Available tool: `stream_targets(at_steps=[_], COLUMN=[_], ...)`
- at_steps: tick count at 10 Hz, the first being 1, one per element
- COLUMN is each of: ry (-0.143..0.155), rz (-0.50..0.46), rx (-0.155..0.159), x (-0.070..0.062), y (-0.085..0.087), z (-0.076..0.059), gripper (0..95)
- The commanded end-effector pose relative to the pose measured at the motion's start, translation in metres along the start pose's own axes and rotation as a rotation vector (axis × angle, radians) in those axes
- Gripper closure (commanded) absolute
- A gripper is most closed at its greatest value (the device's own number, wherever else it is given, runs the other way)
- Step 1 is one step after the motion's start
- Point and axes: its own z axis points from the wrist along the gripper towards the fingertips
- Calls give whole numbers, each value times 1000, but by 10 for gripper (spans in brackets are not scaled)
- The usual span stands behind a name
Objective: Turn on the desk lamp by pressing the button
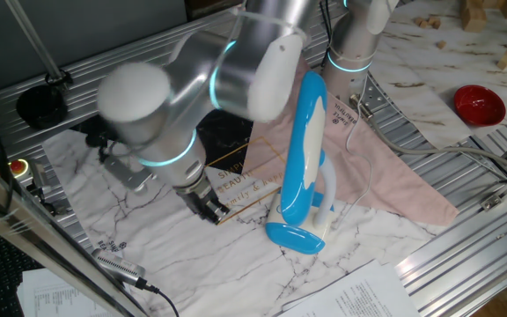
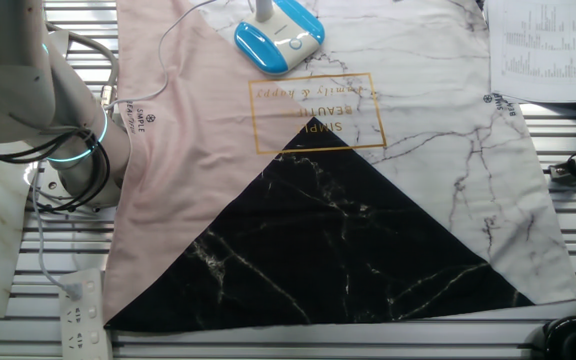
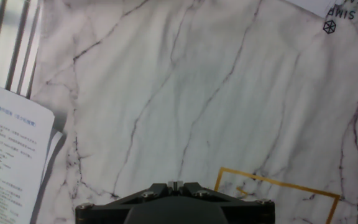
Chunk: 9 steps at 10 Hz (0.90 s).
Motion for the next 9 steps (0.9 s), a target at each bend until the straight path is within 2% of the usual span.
stream_targets(at_steps=[1, 5, 8, 9], ry=[15, 18, 19, 26], rz=[0, 7, 10, 26], rx=[-1, 3, 27, 47], x=[-7, -7, -7, -7], y=[1, 1, 1, 1], z=[0, 0, 0, 0], gripper=[950, 950, 950, 950])
